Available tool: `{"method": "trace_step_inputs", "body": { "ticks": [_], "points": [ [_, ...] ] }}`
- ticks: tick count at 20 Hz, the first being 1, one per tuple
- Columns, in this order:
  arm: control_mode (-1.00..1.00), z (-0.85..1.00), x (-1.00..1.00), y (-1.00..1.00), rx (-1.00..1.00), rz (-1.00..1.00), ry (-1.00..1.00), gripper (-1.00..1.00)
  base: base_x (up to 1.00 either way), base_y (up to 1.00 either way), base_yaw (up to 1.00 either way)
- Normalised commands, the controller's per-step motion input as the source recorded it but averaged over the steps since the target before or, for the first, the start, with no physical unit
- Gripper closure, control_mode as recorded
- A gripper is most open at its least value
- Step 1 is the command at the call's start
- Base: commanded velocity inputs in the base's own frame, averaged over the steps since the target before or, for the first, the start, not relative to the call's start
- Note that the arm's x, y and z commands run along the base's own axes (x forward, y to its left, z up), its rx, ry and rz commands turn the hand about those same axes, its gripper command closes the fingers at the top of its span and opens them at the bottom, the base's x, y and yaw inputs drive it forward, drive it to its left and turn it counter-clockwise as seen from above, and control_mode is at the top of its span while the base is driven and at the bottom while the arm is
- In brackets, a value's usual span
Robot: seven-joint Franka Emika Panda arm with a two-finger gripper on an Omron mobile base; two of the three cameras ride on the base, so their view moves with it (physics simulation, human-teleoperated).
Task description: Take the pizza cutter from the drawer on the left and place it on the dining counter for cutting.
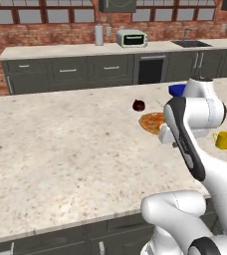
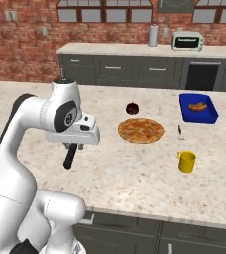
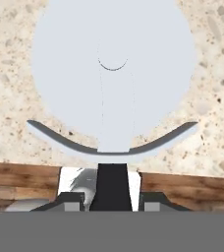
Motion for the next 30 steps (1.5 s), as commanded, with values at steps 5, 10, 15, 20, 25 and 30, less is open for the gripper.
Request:
{"method": "trace_step_inputs", "body": {
  "ticks": [5, 10, 15, 20, 25, 30],
  "points": [
    [-1.00, -0.03, 0.82, 0.00, 0.00, 0.00, 0.00, 1.00, 0.00, 0.00, 0.00],
    [-1.00, -0.20, 0.71, 0.00, 0.00, 0.00, 0.00, 1.00, 0.00, 0.00, 0.00],
    [-1.00, -0.29, 0.73, 0.00, 0.00, 0.00, 0.00, 1.00, 0.00, 0.00, 0.00],
    [-1.00, -0.39, 0.64, 0.00, 0.00, 0.00, 0.00, 1.00, 0.00, 0.00, 0.00],
    [-1.00, -0.47, 0.47, 0.00, 0.00, 0.00, 0.00, 1.00, 0.00, 0.00, 0.00],
    [-1.00, -0.48, 0.39, 0.00, 0.00, 0.00, 0.00, 1.00, 0.00, 0.00, 0.00]
  ]
}}
